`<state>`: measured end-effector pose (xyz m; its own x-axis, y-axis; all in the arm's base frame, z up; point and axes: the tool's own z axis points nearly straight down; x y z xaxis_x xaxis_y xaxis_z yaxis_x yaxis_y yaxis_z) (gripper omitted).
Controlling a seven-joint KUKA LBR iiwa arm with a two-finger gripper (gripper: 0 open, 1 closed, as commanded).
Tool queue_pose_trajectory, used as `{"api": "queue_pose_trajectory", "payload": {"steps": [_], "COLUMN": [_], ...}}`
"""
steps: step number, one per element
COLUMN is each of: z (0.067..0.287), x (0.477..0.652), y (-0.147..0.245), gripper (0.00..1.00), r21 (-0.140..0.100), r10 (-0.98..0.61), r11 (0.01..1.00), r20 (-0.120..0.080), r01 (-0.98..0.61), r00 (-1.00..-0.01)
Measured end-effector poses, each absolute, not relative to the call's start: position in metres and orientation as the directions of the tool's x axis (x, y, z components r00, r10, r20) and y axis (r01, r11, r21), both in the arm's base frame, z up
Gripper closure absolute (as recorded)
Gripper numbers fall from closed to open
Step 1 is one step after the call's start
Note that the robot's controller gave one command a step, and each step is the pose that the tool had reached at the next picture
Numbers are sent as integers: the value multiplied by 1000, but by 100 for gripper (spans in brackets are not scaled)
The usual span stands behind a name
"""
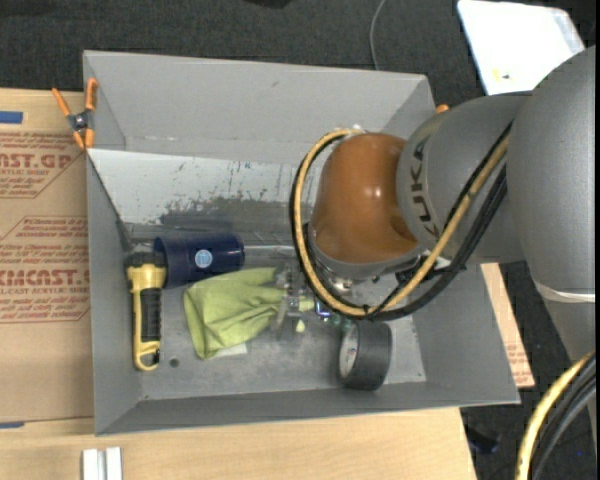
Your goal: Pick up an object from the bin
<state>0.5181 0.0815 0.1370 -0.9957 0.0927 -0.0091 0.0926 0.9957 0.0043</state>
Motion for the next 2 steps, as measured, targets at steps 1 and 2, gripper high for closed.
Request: {"api": "queue_pose_trajectory", "payload": {"steps": [1,2], "z": [148,154], "x": [518,518], "y": [82,82], "gripper": [100,100], "r21": [4,5], "r10": [93,92], "r11": [996,996], "r20": [-9,-9], "r01": [92,92], "r00": [-996,-996]}}
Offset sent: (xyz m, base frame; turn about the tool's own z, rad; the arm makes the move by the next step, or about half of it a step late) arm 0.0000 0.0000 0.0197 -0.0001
